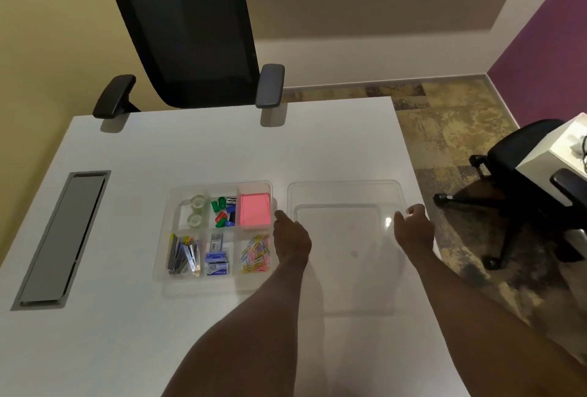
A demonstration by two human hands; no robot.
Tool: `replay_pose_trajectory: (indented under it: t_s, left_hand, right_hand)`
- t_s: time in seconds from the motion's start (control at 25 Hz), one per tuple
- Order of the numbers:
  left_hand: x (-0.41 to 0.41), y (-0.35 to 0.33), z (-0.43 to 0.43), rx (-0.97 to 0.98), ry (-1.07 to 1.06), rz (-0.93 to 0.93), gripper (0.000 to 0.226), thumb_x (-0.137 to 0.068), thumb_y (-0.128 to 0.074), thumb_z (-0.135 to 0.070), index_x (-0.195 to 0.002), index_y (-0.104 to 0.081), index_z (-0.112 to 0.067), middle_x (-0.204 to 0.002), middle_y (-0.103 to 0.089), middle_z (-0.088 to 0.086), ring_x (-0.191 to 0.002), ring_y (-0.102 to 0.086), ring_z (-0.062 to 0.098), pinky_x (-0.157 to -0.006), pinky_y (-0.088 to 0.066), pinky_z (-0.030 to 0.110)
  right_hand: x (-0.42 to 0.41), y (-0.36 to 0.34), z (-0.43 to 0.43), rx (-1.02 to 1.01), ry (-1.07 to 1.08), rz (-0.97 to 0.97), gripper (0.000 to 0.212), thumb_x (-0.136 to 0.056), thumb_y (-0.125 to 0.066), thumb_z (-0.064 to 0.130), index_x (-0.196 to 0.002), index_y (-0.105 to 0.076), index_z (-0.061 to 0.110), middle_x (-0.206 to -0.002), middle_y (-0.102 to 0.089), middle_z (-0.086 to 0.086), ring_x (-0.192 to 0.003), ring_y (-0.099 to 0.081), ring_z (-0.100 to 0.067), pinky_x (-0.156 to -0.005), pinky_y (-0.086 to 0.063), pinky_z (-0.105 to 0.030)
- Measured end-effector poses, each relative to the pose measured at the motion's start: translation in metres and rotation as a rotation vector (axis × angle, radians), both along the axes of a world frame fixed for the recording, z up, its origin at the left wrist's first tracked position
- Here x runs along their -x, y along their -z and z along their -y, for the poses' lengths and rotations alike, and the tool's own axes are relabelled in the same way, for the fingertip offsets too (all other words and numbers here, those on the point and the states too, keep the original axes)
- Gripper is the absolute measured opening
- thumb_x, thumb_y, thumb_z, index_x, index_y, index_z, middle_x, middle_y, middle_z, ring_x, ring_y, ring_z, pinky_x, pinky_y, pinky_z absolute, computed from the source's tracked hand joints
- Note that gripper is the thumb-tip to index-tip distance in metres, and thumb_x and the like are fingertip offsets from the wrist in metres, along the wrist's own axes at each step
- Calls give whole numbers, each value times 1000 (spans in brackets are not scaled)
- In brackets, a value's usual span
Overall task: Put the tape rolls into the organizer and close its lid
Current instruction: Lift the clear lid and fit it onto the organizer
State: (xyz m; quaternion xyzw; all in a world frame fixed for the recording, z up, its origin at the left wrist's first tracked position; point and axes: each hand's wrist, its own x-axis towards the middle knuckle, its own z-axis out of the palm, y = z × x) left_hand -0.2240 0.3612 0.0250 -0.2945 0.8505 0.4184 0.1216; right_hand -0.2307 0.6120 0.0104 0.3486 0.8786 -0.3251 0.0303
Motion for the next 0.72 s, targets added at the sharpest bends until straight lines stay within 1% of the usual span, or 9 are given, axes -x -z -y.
replay_pose_trajectory:
  t_s: [0.08, 0.16, 0.2, 0.32, 0.4, 0.56, 0.64, 0.72]
  left_hand:
    - [3, -13, 19, -30, -22, -80, 37, -107, -49, -9, -142, -43, 2, -136, -62, 27, -129, -61, 43, -107, -52, 49]
    - [3, -25, 43, -27, -37, -150, 30, -107, -51, -9, -134, -53, 4, -129, -67, 25, -123, -64, 41, -102, -53, 46]
    - [4, -30, 57, -20, -37, -184, 28, -107, -52, -9, -130, -59, 4, -127, -69, 23, -120, -65, 39, -101, -51, 44]
    - [4, -49, 101, -33, -94, -240, 26, -103, -58, -12, -124, -68, 0, -123, -71, 17, -117, -66, 35, -98, -49, 38]
    - [2, -63, 134, -27, -142, -271, 28, -100, -64, -15, -125, -71, -4, -124, -74, 14, -118, -68, 32, -100, -50, 36]
    - [1, -91, 194, -15, -186, -401, 28, -98, -69, -15, -123, -75, -4, -119, -77, 15, -115, -71, 32, -105, -53, 41]
    - [1, -107, 222, -25, -205, -461, 28, -97, -72, -16, -122, -76, -4, -116, -79, 15, -111, -73, 30, -107, -54, 41]
    - [2, -120, 250, -59, -228, -512, 24, -97, -72, -15, -117, -79, -3, -112, -81, 15, -106, -75, 27, -107, -56, 42]
  right_hand:
    - [4, -14, 10, -8, -33, -71, 29, -95, -57, 25, -116, -51, 6, -111, -66, -22, -110, -59, -42, -82, -46, -40]
    - [6, -26, 26, 1, -59, -128, 23, -96, -56, 25, -110, -52, 7, -105, -67, -21, -102, -63, -42, -75, -42, -36]
    - [7, -31, 34, 13, -73, -155, 22, -96, -56, 25, -109, -52, 8, -103, -68, -20, -99, -64, -41, -74, -40, -34]
    - [9, -45, 67, 65, -121, -267, 21, -95, -59, 23, -107, -56, 6, -98, -70, -17, -94, -65, -38, -75, -41, -32]
    - [11, -57, 95, 131, -128, -356, 21, -94, -63, 22, -105, -58, 5, -94, -70, -15, -91, -66, -36, -76, -42, -30]
    - [22, -86, 152, 202, -166, -509, 21, -94, -66, 19, -106, -63, 2, -92, -73, -16, -89, -68, -33, -77, -42, -26]
    - [26, -103, 178, 242, -215, -571, 20, -95, -65, 17, -109, -68, 2, -91, -76, -14, -89, -71, -28, -80, -47, -26]
    - [28, -118, 199, 301, -243, -619, 20, -96, -65, 15, -110, -70, 3, -91, -77, -12, -90, -73, -25, -83, -52, -29]
